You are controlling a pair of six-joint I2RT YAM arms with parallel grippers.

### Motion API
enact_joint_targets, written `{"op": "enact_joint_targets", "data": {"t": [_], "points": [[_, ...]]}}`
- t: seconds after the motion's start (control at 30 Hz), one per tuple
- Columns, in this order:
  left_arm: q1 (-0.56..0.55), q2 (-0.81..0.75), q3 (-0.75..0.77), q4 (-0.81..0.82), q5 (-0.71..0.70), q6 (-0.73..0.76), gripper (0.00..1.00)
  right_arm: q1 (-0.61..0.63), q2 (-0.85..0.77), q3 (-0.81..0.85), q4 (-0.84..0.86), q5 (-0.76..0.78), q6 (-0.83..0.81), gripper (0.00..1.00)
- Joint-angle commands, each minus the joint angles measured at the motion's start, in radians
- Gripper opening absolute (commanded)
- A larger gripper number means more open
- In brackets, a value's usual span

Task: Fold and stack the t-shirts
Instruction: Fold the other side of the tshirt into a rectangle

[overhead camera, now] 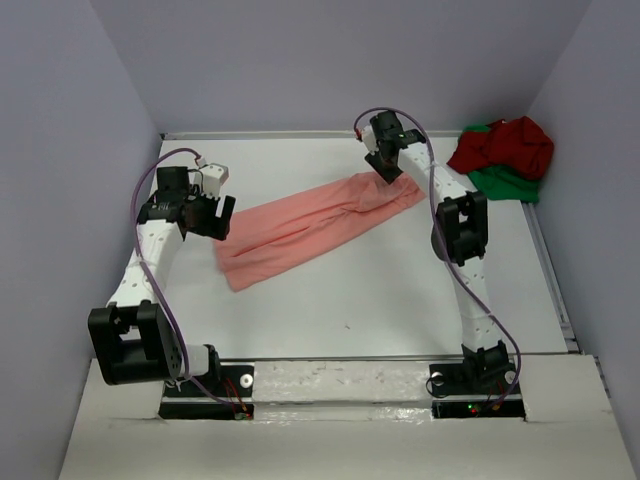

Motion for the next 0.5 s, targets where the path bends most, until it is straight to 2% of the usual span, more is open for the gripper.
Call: {"op": "enact_joint_targets", "data": {"t": [0.0,0.3,0.47], "points": [[-0.001,-0.047,0.002,-0.008,0.024,0.000,0.90,0.028,-0.142,0.007,-0.008,-0.028,-0.008,0.47],[-0.001,-0.082,-0.012,-0.001,0.036,-0.003,0.90,0.068,-0.198,-0.031,-0.097,-0.131,0.047,0.46],[-0.001,-0.097,-0.020,-0.001,0.041,-0.002,0.90,0.068,-0.239,-0.118,-0.100,-0.168,0.064,0.45]]}}
